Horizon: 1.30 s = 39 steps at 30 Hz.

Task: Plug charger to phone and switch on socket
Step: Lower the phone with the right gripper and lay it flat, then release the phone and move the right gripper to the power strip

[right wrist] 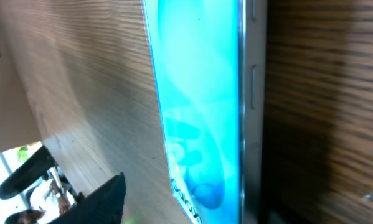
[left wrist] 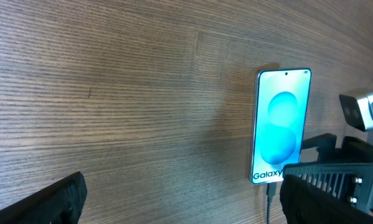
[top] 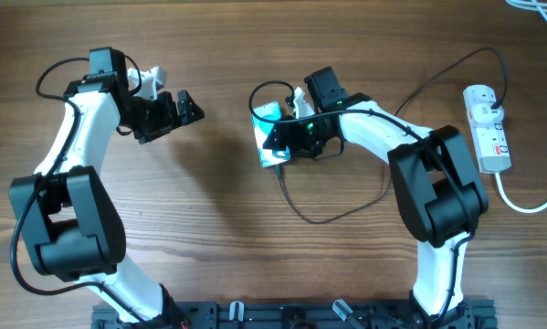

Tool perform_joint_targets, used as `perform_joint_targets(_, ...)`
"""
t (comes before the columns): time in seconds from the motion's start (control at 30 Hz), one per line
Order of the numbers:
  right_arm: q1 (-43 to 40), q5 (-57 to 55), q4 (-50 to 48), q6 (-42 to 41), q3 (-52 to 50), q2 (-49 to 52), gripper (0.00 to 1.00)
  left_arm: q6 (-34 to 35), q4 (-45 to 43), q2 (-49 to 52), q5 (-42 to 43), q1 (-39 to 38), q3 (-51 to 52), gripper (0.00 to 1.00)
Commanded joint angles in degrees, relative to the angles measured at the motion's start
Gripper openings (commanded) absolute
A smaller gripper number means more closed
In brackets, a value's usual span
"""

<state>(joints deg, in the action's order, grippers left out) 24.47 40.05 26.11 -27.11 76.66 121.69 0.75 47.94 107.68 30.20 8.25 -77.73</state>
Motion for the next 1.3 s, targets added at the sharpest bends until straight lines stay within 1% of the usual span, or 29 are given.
perform_joint_targets(0.0, 0.11, -5.55, 1.16, -0.07, -1.36, 1.77, 0.71, 0.09, 0.02, -0.11, -0.31, 0.00, -0.26, 1.00)
perform_joint_targets(0.07, 0.11, -5.55, 1.20, -0.09, -1.36, 1.77, 0.76, 0.09, 0.02, -0.11, -0.31, 0.00, -0.26, 1.00)
perform_joint_targets(0.17, 0.11, -5.73, 1.18, -0.09, -1.36, 1.77, 0.77, 0.09, 0.02, -0.11, -0.31, 0.00, -0.26, 1.00)
perform_joint_targets(0.23, 0.09, -5.81, 1.42, -0.81, -1.36, 1.75, 0.80, 0.09, 0.02, -0.11, -0.31, 0.00, -0.26, 1.00)
perform_joint_targets(0.3, 0.00, -8.17, 3.02, -3.08, -1.29, 1.14, 0.82, 0.09, 0.02, -0.11, -0.31, 0.00, -0.26, 1.00)
perform_joint_targets(0.5, -0.07, -17.97, 11.52, -1.29, 2.71, -5.11, 0.84, 0.09, 0.02, -0.11, -0.31, -0.04, -0.26, 1.00)
perform_joint_targets(0.6, -0.17, -24.63, 24.70, 4.68, 10.91, -9.01, 0.92, 0.09, 0.02, -0.11, -0.31, -0.04, -0.26, 1.00)
perform_joint_targets(0.63, -0.24, -27.91, 29.94, 7.96, 14.16, -9.86, 0.97, 0.09, 0.02, -0.11, -0.31, -0.04, -0.26, 1.00)
perform_joint_targets(0.67, -0.46, -32.59, 34.34, 9.42, 16.68, -10.38, 1.00, 0.09, 0.02, -0.11, -0.31, -0.04, -0.26, 1.00)
perform_joint_targets(0.7, -0.81, -38.80, 38.03, 9.53, 18.56, -10.49, 1.00, 0.09, 0.02, -0.11, -0.31, -0.04, -0.26, 1.00)
perform_joint_targets(0.8, -3.17, -50.47, 41.07, 9.60, 18.51, -10.47, 1.00, 0.09, 0.02, -0.11, -0.31, -0.04, -0.26, 1.00)
perform_joint_targets(0.97, -8.11, -50.75, 40.96, 10.14, 18.40, -10.47, 1.00, 0.09, 0.02, -0.11, -0.31, -0.04, -0.26, 1.00)
perform_joint_targets(1.03, -10.75, -50.75, 41.24, 7.30, 18.36, -10.47, 1.00, 0.09, 0.02, -0.11, -0.31, -0.04, -0.26, 1.00)
perform_joint_targets(1.1, -13.84, -50.73, 41.42, 6.88, 18.36, -10.47, 1.00, 0.09, 0.02, -0.11, -0.31, -0.04, -0.26, 1.00)
perform_joint_targets(1.27, -21.77, -50.73, 43.91, 2.45, 18.36, -10.47, 1.00, 0.09, 0.02, -0.11, -0.31, -0.04, -0.26, 1.00)
